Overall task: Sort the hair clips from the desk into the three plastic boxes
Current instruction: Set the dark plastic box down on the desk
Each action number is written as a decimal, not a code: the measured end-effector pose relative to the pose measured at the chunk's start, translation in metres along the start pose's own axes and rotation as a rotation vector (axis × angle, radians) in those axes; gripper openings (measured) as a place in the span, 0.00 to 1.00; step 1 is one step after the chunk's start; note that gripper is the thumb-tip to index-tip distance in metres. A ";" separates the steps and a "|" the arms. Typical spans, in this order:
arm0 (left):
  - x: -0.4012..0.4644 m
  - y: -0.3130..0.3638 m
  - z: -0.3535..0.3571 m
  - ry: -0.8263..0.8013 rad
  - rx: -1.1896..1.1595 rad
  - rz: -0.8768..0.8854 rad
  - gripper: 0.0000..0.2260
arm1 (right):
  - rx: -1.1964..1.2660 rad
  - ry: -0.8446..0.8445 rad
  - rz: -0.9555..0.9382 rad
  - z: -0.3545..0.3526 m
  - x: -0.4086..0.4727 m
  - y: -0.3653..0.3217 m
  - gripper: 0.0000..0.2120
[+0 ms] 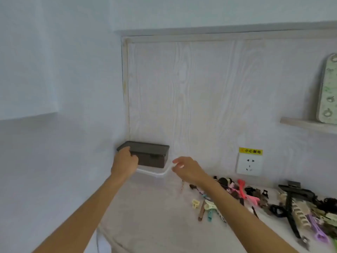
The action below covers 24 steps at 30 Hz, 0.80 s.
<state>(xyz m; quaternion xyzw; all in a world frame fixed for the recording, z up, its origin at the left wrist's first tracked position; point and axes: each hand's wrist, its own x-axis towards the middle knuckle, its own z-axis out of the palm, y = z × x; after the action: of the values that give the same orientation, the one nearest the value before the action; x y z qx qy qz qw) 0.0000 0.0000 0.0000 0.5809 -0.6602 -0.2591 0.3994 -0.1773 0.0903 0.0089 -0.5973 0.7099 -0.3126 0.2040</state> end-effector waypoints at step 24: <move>-0.061 -0.044 -0.030 -0.280 0.057 0.117 0.21 | 0.380 0.191 0.043 0.016 -0.016 0.031 0.18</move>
<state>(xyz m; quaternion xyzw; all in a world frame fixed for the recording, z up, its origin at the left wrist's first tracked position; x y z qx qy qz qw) 0.0499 0.0544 -0.0323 0.5107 -0.7492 -0.2951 0.3014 -0.1855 0.1059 -0.0254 -0.5003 0.6669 -0.4917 0.2515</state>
